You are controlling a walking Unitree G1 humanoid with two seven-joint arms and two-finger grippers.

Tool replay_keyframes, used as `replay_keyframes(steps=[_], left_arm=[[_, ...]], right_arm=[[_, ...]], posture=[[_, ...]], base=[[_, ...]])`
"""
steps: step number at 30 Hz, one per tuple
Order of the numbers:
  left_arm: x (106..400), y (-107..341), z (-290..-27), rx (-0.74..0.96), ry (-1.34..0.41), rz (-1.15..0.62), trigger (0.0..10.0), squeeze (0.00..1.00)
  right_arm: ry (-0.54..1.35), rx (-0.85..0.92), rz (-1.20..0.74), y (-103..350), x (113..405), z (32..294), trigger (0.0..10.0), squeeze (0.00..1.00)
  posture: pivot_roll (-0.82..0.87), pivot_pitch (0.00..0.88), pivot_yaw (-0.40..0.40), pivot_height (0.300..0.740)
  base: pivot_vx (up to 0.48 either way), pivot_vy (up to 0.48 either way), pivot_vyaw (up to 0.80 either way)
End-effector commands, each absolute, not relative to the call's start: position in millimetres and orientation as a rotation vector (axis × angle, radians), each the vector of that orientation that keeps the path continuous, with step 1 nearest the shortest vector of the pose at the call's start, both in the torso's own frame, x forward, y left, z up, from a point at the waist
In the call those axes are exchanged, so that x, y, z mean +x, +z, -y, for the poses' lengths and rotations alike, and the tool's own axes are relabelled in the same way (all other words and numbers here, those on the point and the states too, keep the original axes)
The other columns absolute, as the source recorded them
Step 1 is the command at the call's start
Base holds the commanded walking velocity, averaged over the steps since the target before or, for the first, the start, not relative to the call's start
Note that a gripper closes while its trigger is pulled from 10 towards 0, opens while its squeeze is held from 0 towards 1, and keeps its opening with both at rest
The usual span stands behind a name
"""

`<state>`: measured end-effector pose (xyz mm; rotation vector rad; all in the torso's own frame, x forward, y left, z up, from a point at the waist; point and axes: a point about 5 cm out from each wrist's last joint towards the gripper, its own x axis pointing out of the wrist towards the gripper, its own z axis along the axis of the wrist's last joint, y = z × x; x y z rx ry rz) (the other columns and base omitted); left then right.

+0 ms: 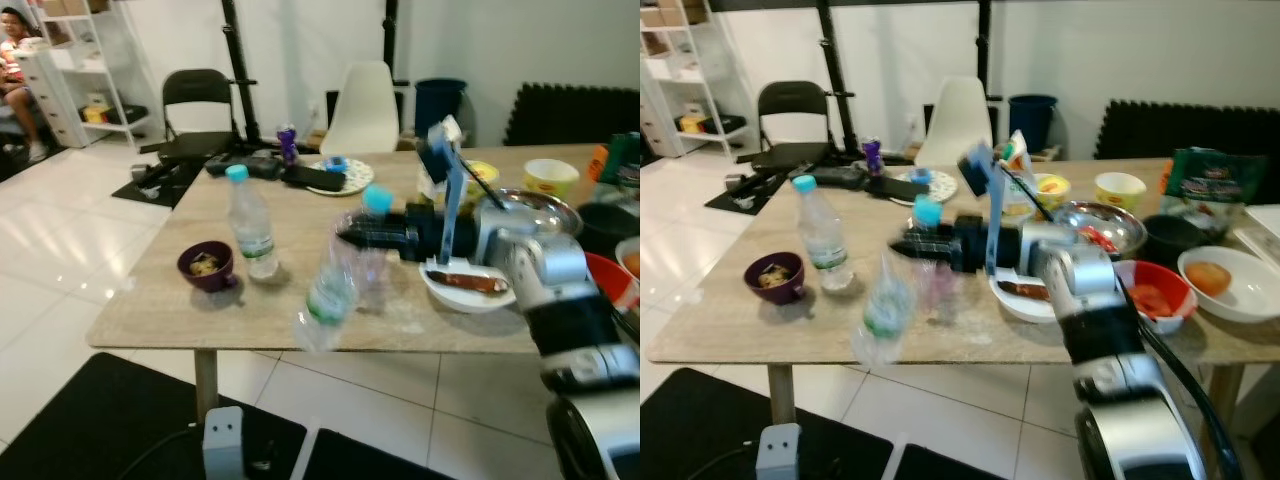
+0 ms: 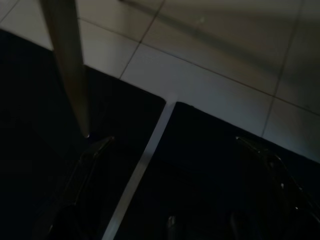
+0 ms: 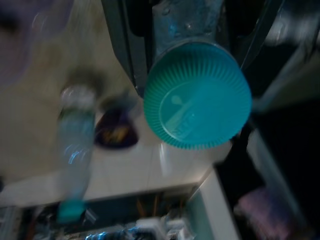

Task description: Restocking fridge

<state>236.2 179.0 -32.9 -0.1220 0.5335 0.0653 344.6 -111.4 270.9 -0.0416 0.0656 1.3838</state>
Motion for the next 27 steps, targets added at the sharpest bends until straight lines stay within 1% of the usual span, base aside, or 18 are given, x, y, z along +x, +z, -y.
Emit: replay_keyframes(steps=[1,2,3,5,6,8,9,10,14,18,19,20,21,23,24,25,27], left_arm=[[229.0,-38.3,-186.6,-0.096,0.071,-0.564,10.0,0.00],[229.0,-38.4,-187.5,-0.091,0.069,-0.566,10.0,0.00],[229.0,-38.4,-187.5,-0.091,0.069,-0.566,10.0,0.00],[229.5,-38.3,-188.2,-0.081,0.059,-0.569,10.0,0.00],[229.5,-38.3,-188.2,-0.081,0.059,-0.569,10.0,0.00],[229.9,-38.4,-187.7,-0.072,0.048,-0.572,10.0,0.00],[229.9,-38.4,-187.7,-0.072,0.048,-0.572,10.0,0.00],[230.0,-38.8,-187.0,-0.065,0.041,-0.574,10.0,0.00],[230.2,-39.2,-186.6,-0.059,0.033,-0.577,10.0,0.00],[230.3,-39.4,-186.7,-0.057,0.031,-0.579,10.0,0.00],[230.9,-39.1,-187.4,-0.057,0.031,-0.580,10.0,0.00],[230.9,-39.1,-187.4,-0.057,0.031,-0.580,10.0,0.00],[231.5,-38.8,-188.2,-0.060,0.036,-0.579,10.0,0.00],[231.6,-38.6,-188.5,-0.063,0.041,-0.578,10.0,0.00],[231.8,-38.5,-188.9,-0.070,0.050,-0.577,10.0,0.00],[231.7,-38.5,-189.2,-0.075,0.059,-0.575,10.0,0.00],[231.7,-38.5,-189.2,-0.075,0.059,-0.575,10.0,0.00]], right_arm=[[1.449,-0.114,-0.043,273.6,333.5,106.3,10.0,0.00],[1.435,-0.165,-0.081,261.1,328.2,111.5,10.0,0.00],[1.435,-0.165,-0.081,261.1,328.2,111.5,10.0,0.00],[1.359,-0.335,-0.202,223.1,321.7,129.7,10.0,0.00],[1.359,-0.335,-0.202,223.1,321.7,129.7,10.0,0.00],[1.283,-0.443,-0.298,193.6,314.8,146.5,10.0,0.00],[1.283,-0.443,-0.298,193.6,314.8,146.5,10.0,0.00],[1.240,-0.466,-0.367,173.2,306.3,158.3,10.0,0.00],[1.176,-0.454,-0.487,141.2,293.1,175.1,10.0,0.00],[1.139,-0.453,-0.537,126.4,288.0,182.4,10.0,0.00],[1.081,-0.443,-0.625,98.7,279.6,193.4,10.0,0.00],[1.081,-0.443,-0.625,98.7,279.6,193.4,10.0,0.00],[1.029,-0.450,-0.686,78.6,274.5,201.0,10.0,0.00],[0.999,-0.460,-0.709,70.5,273.4,204.1,10.0,0.00],[0.952,-0.472,-0.732,60.6,272.9,207.8,10.0,0.00],[0.844,-0.464,-0.764,45.9,273.8,214.3,10.0,0.00],[0.844,-0.464,-0.764,45.9,273.8,214.3,10.0,0.00]], posture=[[0.03,0.074,0.069,0.740],[0.03,0.073,0.073,0.740],[0.03,0.073,0.073,0.740],[0.03,0.074,0.086,0.740],[0.03,0.074,0.086,0.740],[0.02,0.074,0.089,0.740],[0.02,0.074,0.089,0.740],[0.02,0.075,0.091,0.740],[0.02,0.077,0.095,0.740],[0.02,0.076,0.095,0.740],[0.02,0.075,0.091,0.740],[0.02,0.075,0.091,0.740],[0.02,0.075,0.088,0.740],[0.02,0.075,0.088,0.740],[0.02,0.075,0.084,0.740],[0.02,0.074,0.083,0.740],[0.02,0.074,0.083,0.740]], base=[[0.000,0.000,0.00],[0.000,0.000,0.00],[0.000,0.000,0.00],[0.000,0.000,0.00],[0.000,0.000,0.00],[0.000,0.000,0.00],[0.000,0.000,0.00],[0.000,0.000,0.00],[0.000,0.000,0.00],[0.000,0.000,0.00],[0.000,0.000,0.00],[0.000,0.000,0.00],[0.000,0.000,0.00],[0.000,0.000,0.00],[0.000,0.000,0.00],[0.000,0.000,0.00],[0.000,0.000,0.00]])
